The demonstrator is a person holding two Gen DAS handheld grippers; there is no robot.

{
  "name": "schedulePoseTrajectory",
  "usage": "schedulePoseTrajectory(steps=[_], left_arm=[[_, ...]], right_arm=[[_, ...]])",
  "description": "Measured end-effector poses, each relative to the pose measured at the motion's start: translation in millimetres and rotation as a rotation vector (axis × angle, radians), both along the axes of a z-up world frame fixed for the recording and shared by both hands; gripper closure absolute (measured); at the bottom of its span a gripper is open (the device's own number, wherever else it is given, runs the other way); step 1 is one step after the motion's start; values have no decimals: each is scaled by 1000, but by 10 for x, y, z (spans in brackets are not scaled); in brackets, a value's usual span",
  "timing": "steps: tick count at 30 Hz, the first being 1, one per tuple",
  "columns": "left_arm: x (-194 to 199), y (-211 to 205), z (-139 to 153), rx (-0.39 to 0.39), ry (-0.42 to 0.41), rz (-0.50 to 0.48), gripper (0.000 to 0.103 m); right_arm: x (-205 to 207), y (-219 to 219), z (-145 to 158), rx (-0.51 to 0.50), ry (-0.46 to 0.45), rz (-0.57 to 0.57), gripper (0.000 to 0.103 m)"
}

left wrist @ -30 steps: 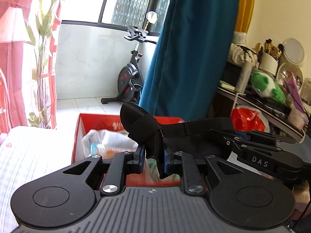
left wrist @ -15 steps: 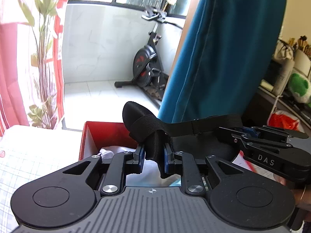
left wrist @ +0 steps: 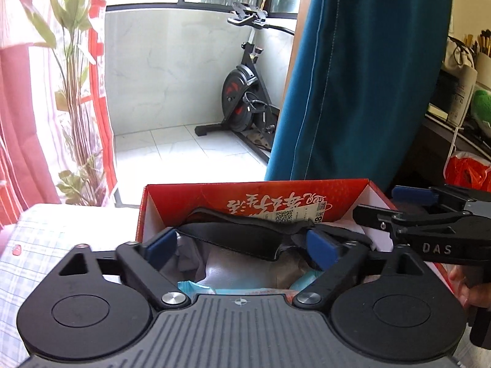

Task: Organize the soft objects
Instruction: 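Lower the eye mask into the box and open both grippers, then move both grippers down to the olive-green knit cloth and close on it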

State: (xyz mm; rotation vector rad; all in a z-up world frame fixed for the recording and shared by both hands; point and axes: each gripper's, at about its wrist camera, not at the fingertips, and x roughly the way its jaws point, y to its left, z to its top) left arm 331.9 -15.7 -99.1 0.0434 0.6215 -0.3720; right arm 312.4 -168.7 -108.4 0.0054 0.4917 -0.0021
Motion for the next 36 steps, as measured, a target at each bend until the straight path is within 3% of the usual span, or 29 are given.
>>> schedulePoseTrajectory(steps=[4, 12, 21, 33, 36], left_arm=[[-112, 21, 60, 10, -16, -2, 0], [-424, 174, 143, 12, -27, 28, 0], [-839, 322, 111, 9, -20, 46, 0], [-1309, 558, -332, 34, 22, 34, 0], [-1317, 596, -502, 56, 50, 33, 0]], right_arm=[[-160, 78, 57, -40, -13, 29, 1], [-541, 205, 129, -88, -12, 63, 0], [-953, 276, 118, -41, -34, 40, 0], [-1516, 289, -335, -5, -63, 24, 0], [-1661, 323, -457, -61, -115, 15, 0]])
